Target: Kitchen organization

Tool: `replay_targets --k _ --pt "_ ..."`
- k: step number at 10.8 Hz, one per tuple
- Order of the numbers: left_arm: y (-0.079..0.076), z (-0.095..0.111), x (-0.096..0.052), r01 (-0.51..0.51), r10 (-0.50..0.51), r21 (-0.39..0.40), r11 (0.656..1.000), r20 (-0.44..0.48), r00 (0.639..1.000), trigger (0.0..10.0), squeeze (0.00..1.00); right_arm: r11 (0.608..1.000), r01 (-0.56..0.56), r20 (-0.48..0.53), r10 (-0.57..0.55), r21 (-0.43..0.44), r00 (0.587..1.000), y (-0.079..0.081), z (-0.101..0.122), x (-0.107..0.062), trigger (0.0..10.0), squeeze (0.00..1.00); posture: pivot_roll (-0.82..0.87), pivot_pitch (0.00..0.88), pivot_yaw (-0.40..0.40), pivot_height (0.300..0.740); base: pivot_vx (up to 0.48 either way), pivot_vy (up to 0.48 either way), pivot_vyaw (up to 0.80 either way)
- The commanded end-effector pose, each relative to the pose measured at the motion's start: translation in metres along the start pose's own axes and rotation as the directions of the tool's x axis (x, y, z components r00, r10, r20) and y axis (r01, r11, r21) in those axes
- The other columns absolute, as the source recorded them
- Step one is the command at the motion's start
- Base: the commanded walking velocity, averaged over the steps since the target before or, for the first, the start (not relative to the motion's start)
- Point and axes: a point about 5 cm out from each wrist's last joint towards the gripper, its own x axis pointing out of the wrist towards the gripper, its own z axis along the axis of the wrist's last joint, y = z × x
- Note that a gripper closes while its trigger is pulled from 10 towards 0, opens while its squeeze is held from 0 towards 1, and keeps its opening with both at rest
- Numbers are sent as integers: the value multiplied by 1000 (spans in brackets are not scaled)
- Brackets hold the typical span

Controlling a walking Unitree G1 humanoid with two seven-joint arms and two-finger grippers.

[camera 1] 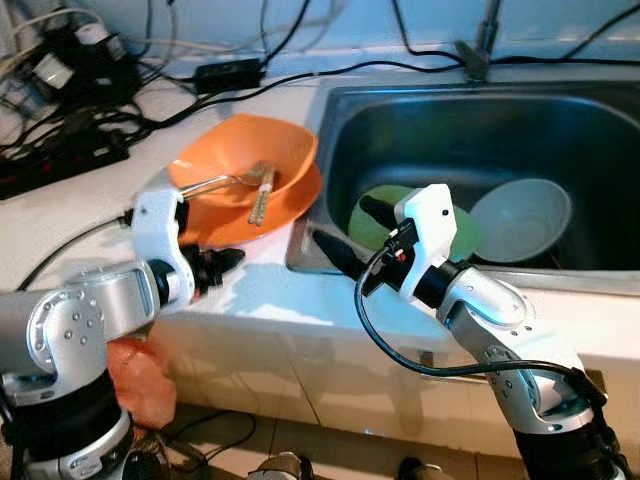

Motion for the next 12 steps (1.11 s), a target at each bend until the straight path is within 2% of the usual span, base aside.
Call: replay_targets --k 1,2,5,6,10,11,12 --pt "2 -1 -4 -6 6 1 1000 -2 1000 10000 0 1000 -16 16 16 -7 1000 1 3 3 10000 0 205 90 144 740 0 0 0" --pt "1 -6 -6 1 -1 17 1000 -7 1000 10000 0 1000 -12 13 13 -7 1000 0 2 4 10000 0 210 89 145 740 0 0 0" --pt "-3 6 -7 -6 4 45 999 41 999 10000 0 1000 -10 14 10 -4 1000 1 0 5 10000 0 210 86 145 740 0 0 0" --pt "-13 9 -9 50 -55 85 995 51 997 10000 0 1000 -2 12 2 -5 1000 -1 -1 6 10000 0 206 81 141 740 0 0 0" --pt "-33 24 -21 210 -231 204 956 85 969 10000 0 1000 6 3 -6 -12 1000 -6 -4 7 10000 0 209 63 122 740 0 0 0" --pt "-41 31 -25 293 -319 199 935 118 940 10000 0 1000 11 1 -11 -14 1000 -9 -6 9 10000 0 211 55 112 740 0 0 0" --pt "-44 31 -27 320 -350 221 921 116 929 10000 0 1000 18 -1 -18 -17 1000 -11 -6 9 10000 0 209 53 107 740 0 0 0"
